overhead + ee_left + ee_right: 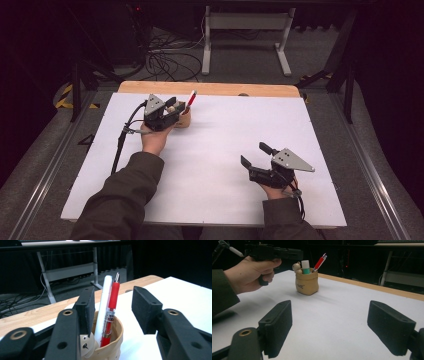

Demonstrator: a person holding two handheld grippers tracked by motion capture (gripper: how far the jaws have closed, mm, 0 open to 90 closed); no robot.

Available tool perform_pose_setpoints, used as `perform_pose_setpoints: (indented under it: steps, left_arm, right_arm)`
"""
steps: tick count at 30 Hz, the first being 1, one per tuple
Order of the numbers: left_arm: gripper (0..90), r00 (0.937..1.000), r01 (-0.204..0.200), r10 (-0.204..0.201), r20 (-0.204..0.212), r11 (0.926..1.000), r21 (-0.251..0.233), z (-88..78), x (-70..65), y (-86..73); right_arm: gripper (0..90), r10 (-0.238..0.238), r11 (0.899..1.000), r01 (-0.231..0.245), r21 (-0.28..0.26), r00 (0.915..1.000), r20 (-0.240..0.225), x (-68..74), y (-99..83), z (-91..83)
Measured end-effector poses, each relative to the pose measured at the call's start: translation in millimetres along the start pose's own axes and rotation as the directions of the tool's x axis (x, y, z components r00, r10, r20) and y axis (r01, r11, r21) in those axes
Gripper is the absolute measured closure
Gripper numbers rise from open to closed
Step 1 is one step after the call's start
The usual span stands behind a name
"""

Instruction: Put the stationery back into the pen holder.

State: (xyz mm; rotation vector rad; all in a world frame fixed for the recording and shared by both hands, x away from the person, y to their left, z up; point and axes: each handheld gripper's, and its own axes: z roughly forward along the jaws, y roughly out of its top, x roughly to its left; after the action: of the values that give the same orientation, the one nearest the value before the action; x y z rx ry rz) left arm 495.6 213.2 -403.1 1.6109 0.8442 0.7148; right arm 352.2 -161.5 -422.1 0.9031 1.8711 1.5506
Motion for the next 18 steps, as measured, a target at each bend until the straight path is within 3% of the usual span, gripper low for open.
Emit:
perform_pose_setpoints:
  steps: [18]
  left_arm:
    - [38.1,0.9986,-0.02,0.02,0.049,0.9998,-0.001,-21.4,-7.3,12.1]
  right_arm:
    - [20.8,-0.003,1.0,0.003,-0.002,1.0,0.003,-0.6,0.0,-0.8]
